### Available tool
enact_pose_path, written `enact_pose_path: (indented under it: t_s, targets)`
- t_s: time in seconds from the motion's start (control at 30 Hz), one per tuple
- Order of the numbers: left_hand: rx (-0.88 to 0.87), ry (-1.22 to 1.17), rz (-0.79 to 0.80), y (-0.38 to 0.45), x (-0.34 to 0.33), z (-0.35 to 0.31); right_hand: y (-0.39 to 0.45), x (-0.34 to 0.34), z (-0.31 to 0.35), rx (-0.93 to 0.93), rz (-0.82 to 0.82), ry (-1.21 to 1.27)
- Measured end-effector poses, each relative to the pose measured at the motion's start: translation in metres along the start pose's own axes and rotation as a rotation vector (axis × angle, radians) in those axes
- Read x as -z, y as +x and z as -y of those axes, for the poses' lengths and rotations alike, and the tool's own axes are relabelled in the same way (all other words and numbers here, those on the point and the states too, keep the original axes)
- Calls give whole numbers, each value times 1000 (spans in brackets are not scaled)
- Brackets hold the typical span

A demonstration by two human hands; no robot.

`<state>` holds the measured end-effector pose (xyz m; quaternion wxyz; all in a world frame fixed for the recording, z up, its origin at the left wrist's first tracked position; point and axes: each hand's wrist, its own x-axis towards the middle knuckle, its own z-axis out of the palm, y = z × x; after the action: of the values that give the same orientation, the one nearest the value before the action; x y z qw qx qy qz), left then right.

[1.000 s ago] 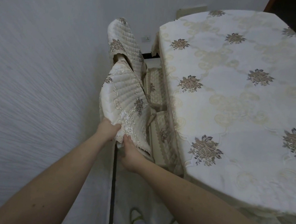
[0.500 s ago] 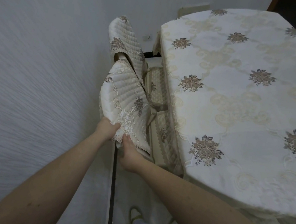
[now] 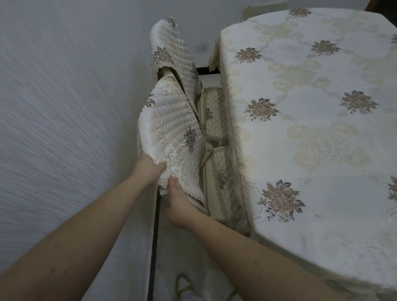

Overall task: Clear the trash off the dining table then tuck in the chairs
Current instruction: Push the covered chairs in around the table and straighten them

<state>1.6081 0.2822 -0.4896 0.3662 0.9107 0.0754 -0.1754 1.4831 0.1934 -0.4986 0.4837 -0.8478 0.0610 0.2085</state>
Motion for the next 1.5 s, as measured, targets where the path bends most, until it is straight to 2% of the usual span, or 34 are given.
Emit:
enact_pose_path:
  t_s: [0.5, 0.67, 0.77, 0.87, 1.0, 1.17, 1.37, 1.5]
  targets:
    - [24, 83, -3, -20, 1, -9, -35, 27, -14, 38, -21, -126]
    - [44, -55, 43, -16, -2, 9, -50, 40, -25, 48, -27, -203]
    - [26, 66, 80, -48, -2, 3, -61, 52, -35, 61, -43, -287]
    - [-102, 361, 50, -86, 1, 1, -74, 67, -50, 77, -74, -413]
    - [-322, 711, -114, -121, 10, 4, -103, 87, -69, 68, -163, -552]
    - [-602, 697, -76, -164, -12, -8, -134, 93, -83, 29, -303, -670]
    - [-842, 749, -83, -193, -30, -20, -184, 89, -67, 14, -430, -820]
    - [-994, 711, -127, -200, -29, -35, -220, 80, -77, -75, -506, -836]
